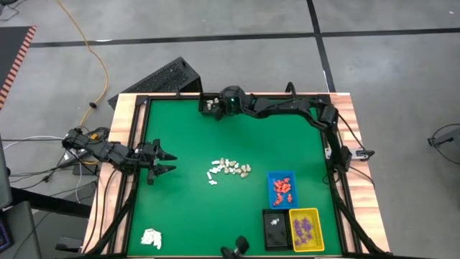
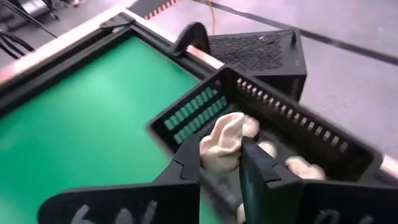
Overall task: Sort Halloween decoration
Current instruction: Put the gray skull toy into the top black bin
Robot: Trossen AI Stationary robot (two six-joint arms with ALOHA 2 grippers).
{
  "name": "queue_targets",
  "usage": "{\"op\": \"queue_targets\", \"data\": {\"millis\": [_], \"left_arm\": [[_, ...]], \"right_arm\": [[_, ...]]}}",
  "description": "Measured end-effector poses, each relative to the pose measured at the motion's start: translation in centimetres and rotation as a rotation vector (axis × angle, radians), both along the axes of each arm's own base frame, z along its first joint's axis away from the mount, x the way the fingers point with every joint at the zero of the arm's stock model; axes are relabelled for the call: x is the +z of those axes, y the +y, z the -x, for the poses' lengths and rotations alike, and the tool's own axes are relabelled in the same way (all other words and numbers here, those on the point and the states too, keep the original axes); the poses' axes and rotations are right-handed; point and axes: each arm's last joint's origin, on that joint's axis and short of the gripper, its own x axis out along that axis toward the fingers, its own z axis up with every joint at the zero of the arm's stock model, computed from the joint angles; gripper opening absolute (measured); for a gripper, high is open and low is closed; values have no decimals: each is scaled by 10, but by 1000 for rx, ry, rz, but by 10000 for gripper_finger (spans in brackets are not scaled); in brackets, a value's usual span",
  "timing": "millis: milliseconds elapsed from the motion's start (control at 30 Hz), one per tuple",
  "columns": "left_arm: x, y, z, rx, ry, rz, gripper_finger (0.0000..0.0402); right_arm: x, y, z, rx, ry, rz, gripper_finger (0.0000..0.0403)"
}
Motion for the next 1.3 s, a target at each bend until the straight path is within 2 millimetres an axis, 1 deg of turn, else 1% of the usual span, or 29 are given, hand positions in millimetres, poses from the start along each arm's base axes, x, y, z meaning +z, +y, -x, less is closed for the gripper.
{"op": "queue_targets", "data": {"millis": [133, 267, 400, 500, 567, 600, 667, 767, 833, 900, 967, 1033, 1133, 1233, 1300], "left_arm": [[0, 0, 0, -1, 0, -2, 189], [0, 0, 0, -1, 0, -9, 189], [0, 0, 0, 3, -1, -3, 189], [0, 0, 0, 3, -1, 2, 189], [0, 0, 0, 3, -1, 8, 189], [0, 0, 0, 4, -1, 8, 189], [0, 0, 0, -1, 0, 15, 189], [0, 0, 0, -12, 1, 21, 189], [0, 0, 0, -12, 1, 23, 189], [0, 0, 0, -12, 1, 22, 189], [0, 0, 0, -12, 1, 20, 189], [0, 0, 0, -12, 1, 20, 189], [0, 0, 0, -13, 1, 10, 189], [0, 0, 0, -5, -1, 8, 189], [0, 0, 0, -4, -1, 9, 189]], "right_arm": [[6, -8, 0, -8, 54, -9, 92], [6, -10, 2, 2, 101, -11, 146], [6, -10, 2, 2, 101, -10, 195], [6, -10, 2, 5, 106, -12, 208], [13, -3, 6, 47, 142, -15, 209], [20, 2, 8, 76, 153, -9, 207], [41, 19, 18, 148, 209, -7, 202], [68, 57, 36, 261, 339, -17, 193], [74, 86, 51, 323, 431, -52, 187], [76, 116, 66, 355, 483, -74, 184], [74, 146, 84, 351, 522, -80, 181], [65, 174, 102, 330, 528, -89, 180], [47, 210, 121, 256, 453, -65, 181], [24, 237, 134, 170, 344, 5, 180], [9, 248, 137, 149, 303, 38, 180]]}}
